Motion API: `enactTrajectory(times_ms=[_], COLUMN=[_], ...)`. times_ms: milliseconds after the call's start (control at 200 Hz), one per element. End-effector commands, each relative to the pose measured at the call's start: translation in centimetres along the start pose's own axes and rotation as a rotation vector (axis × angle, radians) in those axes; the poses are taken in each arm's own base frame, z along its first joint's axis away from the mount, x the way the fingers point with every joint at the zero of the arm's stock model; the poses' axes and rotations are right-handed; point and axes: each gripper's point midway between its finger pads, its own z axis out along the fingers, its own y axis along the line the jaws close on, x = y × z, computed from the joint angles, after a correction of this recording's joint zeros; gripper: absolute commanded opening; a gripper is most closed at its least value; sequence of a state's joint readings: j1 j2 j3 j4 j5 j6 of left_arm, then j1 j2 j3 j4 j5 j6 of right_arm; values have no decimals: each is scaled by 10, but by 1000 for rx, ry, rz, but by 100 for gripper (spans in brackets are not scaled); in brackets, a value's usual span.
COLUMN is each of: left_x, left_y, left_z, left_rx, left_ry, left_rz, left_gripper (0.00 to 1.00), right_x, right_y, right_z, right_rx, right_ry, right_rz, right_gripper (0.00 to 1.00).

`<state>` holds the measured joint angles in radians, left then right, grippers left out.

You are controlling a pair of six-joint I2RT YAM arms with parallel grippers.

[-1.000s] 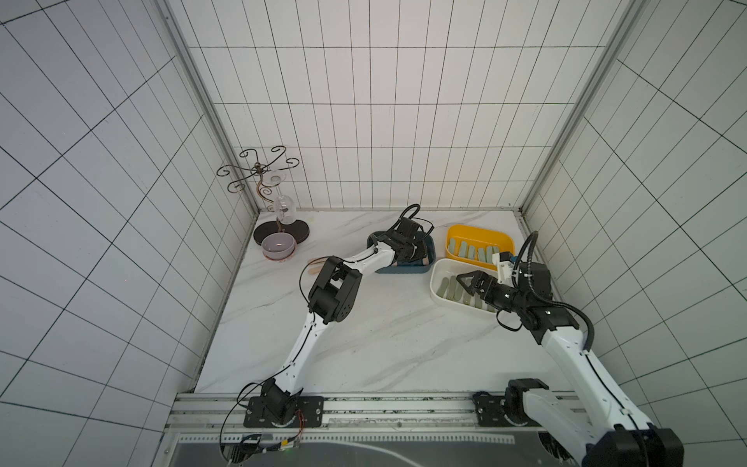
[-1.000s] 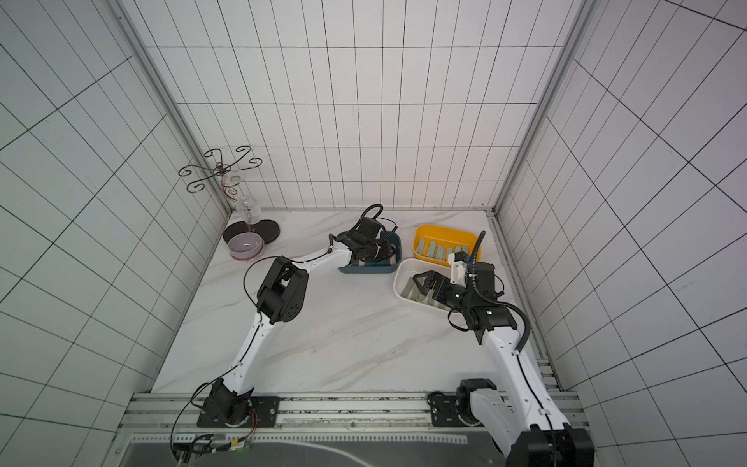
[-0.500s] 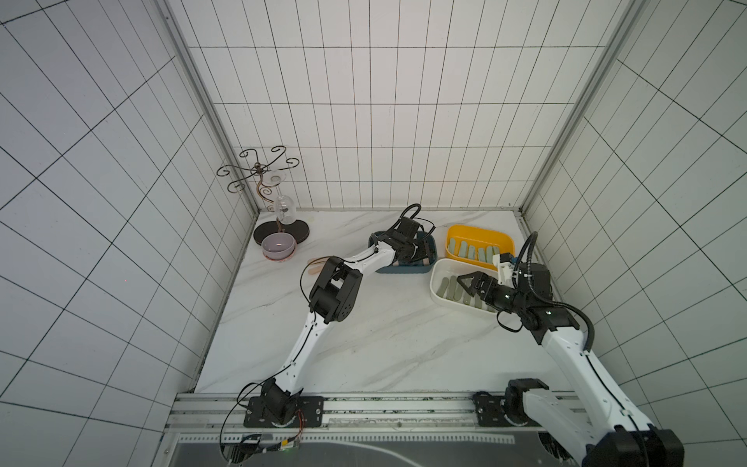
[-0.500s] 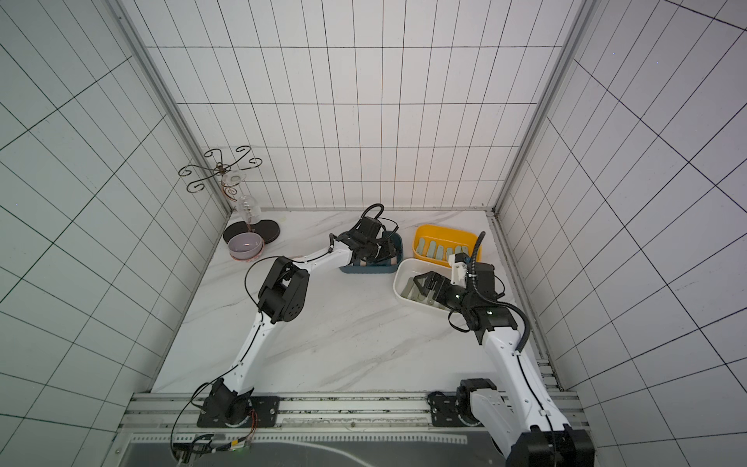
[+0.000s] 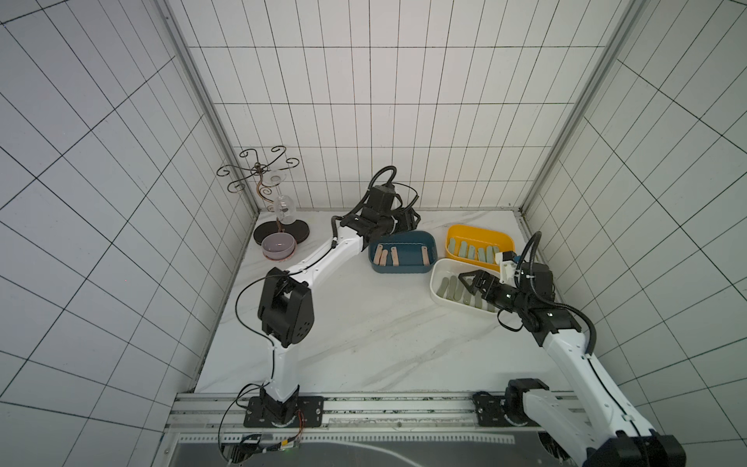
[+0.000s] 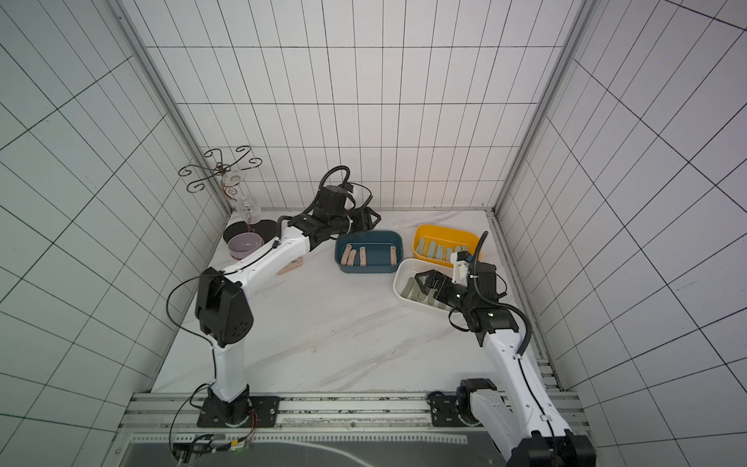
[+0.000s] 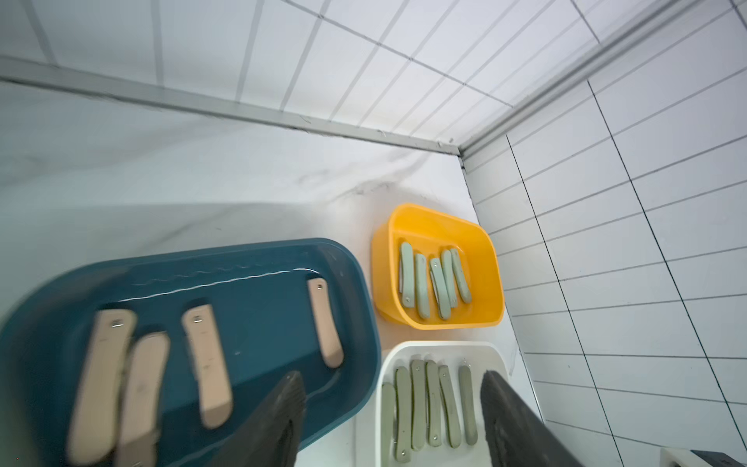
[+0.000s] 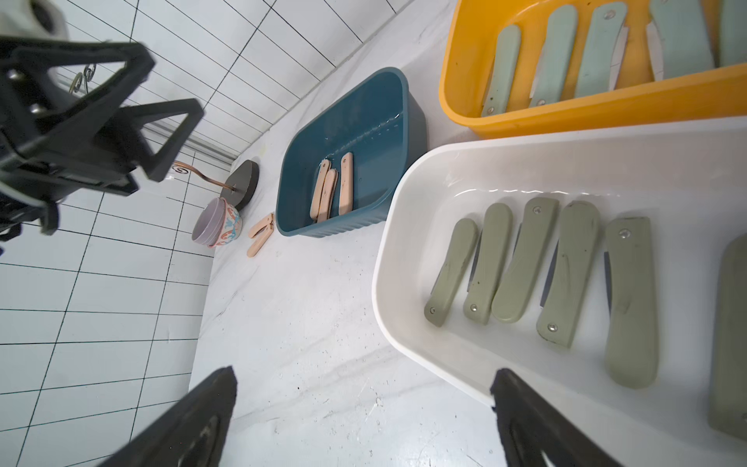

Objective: Place the fruit knives into the storage box by color
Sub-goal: Place the fruit knife in the storage box, then pick up the fruit knife from the center of the board.

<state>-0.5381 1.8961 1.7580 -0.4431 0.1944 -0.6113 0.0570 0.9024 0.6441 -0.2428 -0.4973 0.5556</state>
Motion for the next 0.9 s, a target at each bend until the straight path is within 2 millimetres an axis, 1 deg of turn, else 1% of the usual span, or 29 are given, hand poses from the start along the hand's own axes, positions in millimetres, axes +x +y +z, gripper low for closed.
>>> enactTrajectory(times_ms=[0, 65, 125, 225, 285, 335, 395, 455, 655, 755, 895], left_x=[5, 6, 10, 14, 17, 18, 21, 24, 42, 49, 55], left_y=[73, 105, 138, 184, 209, 224, 240, 252, 304, 317, 333], left_z=[-24, -45, -63, -93, -105, -110, -110, -105, -78, -67, -60], left_rx=[-218, -293, -366, -465, -521, -547, -574, -597, -696, -715, -723], left_ry=[-27, -46, -48, -57, -65, -68, -55, -33, 128, 168, 194], left_rz=[2, -10, -25, -49, -59, -62, -68, -74, -117, -107, -139], left_gripper=[72, 75, 77, 85, 91, 95, 97, 97, 97, 97, 97], right_x=[-26, -28, -29, -27, -26, -24, -23, -22, -21, -20, -19], right_y=[10, 13, 16, 19, 20, 19, 19, 20, 24, 23, 23], right_z=[-7, -6, -3, 4, 7, 9, 11, 11, 7, 3, 0], right_rx=[-15, -35, -63, -109, -127, -136, -146, -158, -170, -159, -153], right_ry=[-98, -111, -110, -95, -88, -83, -79, -79, -86, -94, -98], right_rz=[-35, -30, -25, -6, 4, 13, 23, 32, 40, 39, 42], right_gripper=[100, 100, 100, 100, 100, 100, 100, 100, 100, 100, 100])
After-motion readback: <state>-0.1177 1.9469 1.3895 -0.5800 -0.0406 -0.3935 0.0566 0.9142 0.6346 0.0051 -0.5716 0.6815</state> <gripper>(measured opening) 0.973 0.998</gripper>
